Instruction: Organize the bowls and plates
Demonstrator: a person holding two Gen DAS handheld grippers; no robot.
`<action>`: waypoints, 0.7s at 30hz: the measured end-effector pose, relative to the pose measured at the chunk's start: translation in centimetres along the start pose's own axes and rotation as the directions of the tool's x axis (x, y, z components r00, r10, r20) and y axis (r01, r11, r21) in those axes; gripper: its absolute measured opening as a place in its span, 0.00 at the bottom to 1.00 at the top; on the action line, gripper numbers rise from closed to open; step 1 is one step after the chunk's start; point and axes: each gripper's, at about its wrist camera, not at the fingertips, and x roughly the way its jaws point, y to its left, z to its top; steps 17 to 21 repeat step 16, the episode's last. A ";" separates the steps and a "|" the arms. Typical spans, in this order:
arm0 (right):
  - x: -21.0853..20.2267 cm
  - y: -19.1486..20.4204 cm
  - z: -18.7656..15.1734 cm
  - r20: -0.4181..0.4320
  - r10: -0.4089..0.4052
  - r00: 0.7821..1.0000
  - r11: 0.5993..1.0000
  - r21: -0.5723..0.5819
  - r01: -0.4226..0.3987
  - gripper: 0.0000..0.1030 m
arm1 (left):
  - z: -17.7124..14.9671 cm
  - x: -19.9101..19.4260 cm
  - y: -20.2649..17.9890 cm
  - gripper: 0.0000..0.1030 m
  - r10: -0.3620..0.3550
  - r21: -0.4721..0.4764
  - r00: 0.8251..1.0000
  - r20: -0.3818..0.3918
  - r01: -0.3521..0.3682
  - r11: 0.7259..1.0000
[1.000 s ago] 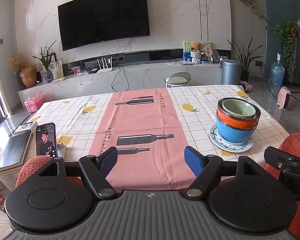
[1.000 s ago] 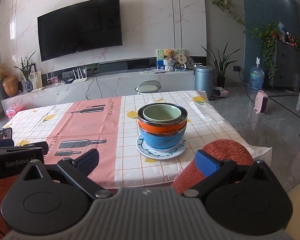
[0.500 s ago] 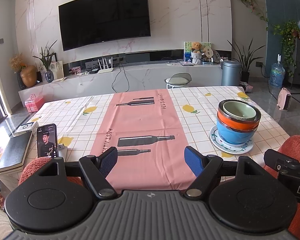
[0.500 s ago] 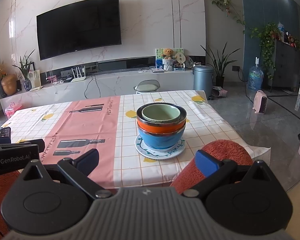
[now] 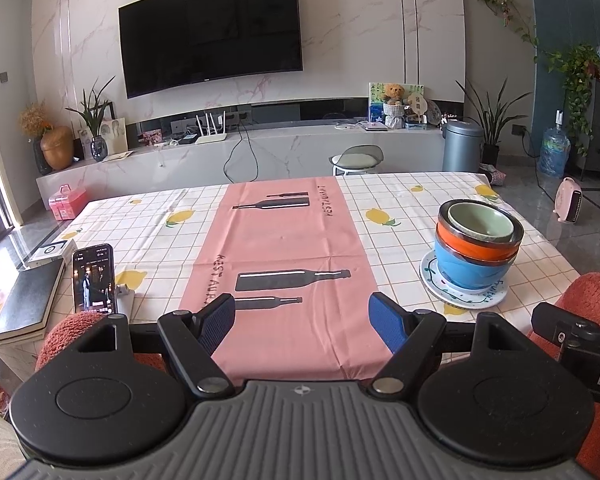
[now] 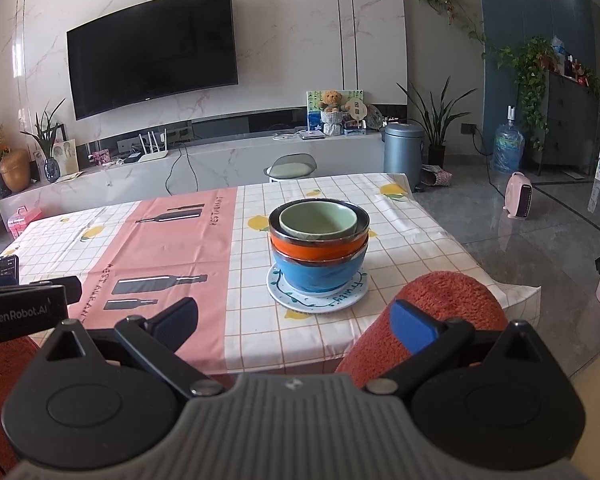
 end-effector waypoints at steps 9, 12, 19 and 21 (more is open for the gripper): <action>0.1 0.0 -0.1 -0.004 0.005 1.000 1.000 -0.001 -0.005 0.97 | -0.1 0.1 0.1 0.87 -0.006 -0.002 1.000 -0.001 0.006 1.000; 0.1 0.0 -0.1 -0.008 0.009 1.000 1.000 0.001 -0.009 0.97 | -0.1 0.1 0.1 0.87 -0.015 0.000 1.000 0.001 0.015 1.000; 0.2 -0.1 -0.1 -0.015 0.016 1.000 1.000 0.000 -0.016 0.97 | -0.1 0.2 0.2 0.87 -0.040 -0.010 0.999 0.010 0.041 0.999; 0.2 -0.1 -0.1 -0.015 0.016 1.000 1.000 0.000 -0.016 0.97 | -0.1 0.2 0.2 0.87 -0.040 -0.010 0.999 0.010 0.041 0.999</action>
